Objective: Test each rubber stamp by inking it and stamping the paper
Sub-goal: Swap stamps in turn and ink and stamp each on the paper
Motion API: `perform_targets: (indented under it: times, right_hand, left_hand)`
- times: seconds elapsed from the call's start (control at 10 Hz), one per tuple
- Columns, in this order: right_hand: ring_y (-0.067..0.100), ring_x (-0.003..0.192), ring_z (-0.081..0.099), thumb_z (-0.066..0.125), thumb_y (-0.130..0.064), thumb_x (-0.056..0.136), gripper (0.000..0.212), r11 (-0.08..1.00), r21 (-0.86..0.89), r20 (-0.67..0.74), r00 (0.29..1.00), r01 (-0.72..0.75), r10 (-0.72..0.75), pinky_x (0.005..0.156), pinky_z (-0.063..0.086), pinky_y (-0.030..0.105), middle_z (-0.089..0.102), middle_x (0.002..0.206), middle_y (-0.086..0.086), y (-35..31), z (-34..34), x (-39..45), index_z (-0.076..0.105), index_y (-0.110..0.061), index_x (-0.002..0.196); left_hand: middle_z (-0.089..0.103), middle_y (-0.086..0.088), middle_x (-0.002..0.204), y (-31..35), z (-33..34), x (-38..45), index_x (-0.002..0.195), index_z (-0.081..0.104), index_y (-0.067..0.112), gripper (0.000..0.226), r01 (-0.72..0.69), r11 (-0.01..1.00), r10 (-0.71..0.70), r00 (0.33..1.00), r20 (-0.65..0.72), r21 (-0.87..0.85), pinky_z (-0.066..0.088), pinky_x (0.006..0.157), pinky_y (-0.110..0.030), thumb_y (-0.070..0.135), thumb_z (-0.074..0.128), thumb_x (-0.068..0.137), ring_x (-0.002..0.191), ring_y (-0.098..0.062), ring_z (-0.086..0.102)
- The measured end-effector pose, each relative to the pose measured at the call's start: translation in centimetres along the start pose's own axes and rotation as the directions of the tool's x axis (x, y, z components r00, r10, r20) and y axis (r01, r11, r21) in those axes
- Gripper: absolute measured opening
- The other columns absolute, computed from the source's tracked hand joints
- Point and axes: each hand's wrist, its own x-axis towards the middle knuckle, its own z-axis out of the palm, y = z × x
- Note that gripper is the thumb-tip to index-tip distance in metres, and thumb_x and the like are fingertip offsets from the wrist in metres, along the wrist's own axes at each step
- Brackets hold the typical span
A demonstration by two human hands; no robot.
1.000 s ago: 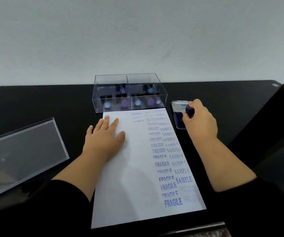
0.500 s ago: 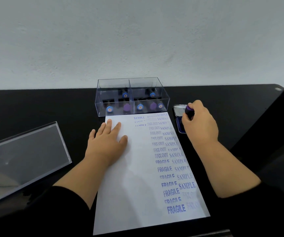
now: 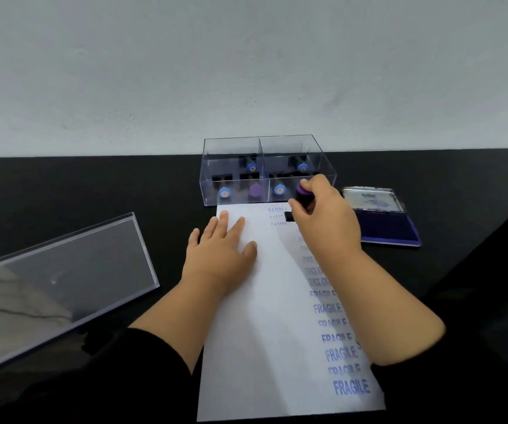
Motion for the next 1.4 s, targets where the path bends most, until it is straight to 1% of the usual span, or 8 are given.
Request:
perform_targets:
  times: [0.2,0.3,0.4,0.7,1.0,1.2,1.3,1.4]
  right_hand:
    - [0.011,0.078,0.046,0.058,-0.027,0.091,0.025,1.000,0.002,0.093,0.996,0.012,-0.012,0.069,0.041,0.029,0.051,0.091,-0.008,0.4,1.5,-0.7,0.054,-0.019,0.113]
    - [0.013,0.079,0.048,0.057,-0.028,0.091,0.025,1.000,-0.003,0.102,0.995,0.018,-0.017,0.069,0.041,0.028,0.056,0.096,-0.005,0.3,1.7,-0.8,0.053,-0.020,0.115]
    - [0.017,0.085,0.054,0.057,-0.027,0.091,0.024,0.999,-0.012,0.104,0.994,0.033,-0.031,0.072,0.044,0.031,0.059,0.103,-0.003,0.2,2.1,-0.8,0.053,-0.020,0.114]
    - [0.024,0.091,0.057,0.054,-0.027,0.092,0.027,0.996,-0.077,0.133,0.991,0.037,-0.026,0.073,0.048,0.035,0.059,0.111,0.000,0.3,2.8,-0.7,0.052,-0.020,0.118]
    - [0.024,0.092,0.057,0.054,-0.027,0.092,0.027,0.997,-0.075,0.111,0.994,0.017,-0.009,0.072,0.047,0.034,0.061,0.108,0.001,0.2,2.9,-0.7,0.053,-0.020,0.118]
    - [0.020,0.093,0.057,0.056,-0.028,0.091,0.025,0.999,-0.047,0.104,0.994,0.025,-0.020,0.074,0.047,0.032,0.061,0.109,-0.001,0.3,2.4,-1.0,0.055,-0.021,0.115]
    - [0.019,0.095,0.057,0.059,-0.028,0.090,0.024,0.999,0.039,0.017,1.000,-0.026,0.026,0.074,0.043,0.028,0.062,0.110,-0.002,0.5,1.4,-0.7,0.058,-0.020,0.113]
    - [0.016,0.085,0.057,0.062,-0.030,0.088,0.020,0.991,0.107,-0.042,0.996,-0.074,0.079,0.067,0.039,0.024,0.063,0.103,-0.003,1.3,0.8,-0.3,0.058,-0.024,0.106]
  left_hand:
    - [-0.010,0.005,0.160,0.0,0.0,0.1,0.152,0.003,0.034,0.058,-0.002,1.000,0.002,1.000,0.003,0.003,-0.007,0.118,-0.039,0.049,0.020,0.099,0.146,-0.012,-0.009]
    - [-0.010,0.004,0.160,0.0,0.0,0.1,0.152,0.002,0.034,0.058,-0.001,1.000,0.001,1.000,0.005,0.010,-0.007,0.117,-0.039,0.050,0.020,0.099,0.146,-0.012,-0.009]
    - [-0.011,0.004,0.160,-0.1,0.0,0.2,0.152,0.001,0.034,0.058,0.000,1.000,-0.001,1.000,0.010,0.021,-0.007,0.117,-0.040,0.051,0.019,0.099,0.146,-0.013,-0.010]
    - [-0.011,0.004,0.159,0.0,0.0,0.2,0.151,0.001,0.035,0.058,0.003,1.000,-0.003,1.000,0.011,0.021,-0.008,0.117,-0.040,0.051,0.019,0.099,0.146,-0.012,-0.010]
    - [-0.011,0.004,0.159,0.0,0.0,0.3,0.151,0.000,0.034,0.058,0.003,1.000,-0.004,1.000,0.020,0.025,-0.007,0.117,-0.040,0.051,0.018,0.099,0.146,-0.013,-0.010]
    - [-0.011,0.004,0.160,0.0,0.0,0.2,0.151,0.001,0.034,0.058,0.000,1.000,0.000,1.000,0.013,0.018,-0.007,0.117,-0.040,0.051,0.019,0.099,0.146,-0.013,-0.010]
    - [-0.011,0.005,0.160,0.0,0.0,0.1,0.151,0.002,0.035,0.057,0.004,1.000,-0.004,1.000,0.007,0.001,-0.007,0.118,-0.039,0.050,0.020,0.099,0.146,-0.011,-0.009]
    - [-0.011,0.005,0.160,0.0,-0.1,0.0,0.151,0.002,0.035,0.057,0.004,1.000,-0.004,1.000,0.007,0.001,-0.008,0.117,-0.038,0.049,0.019,0.099,0.146,-0.011,-0.009]
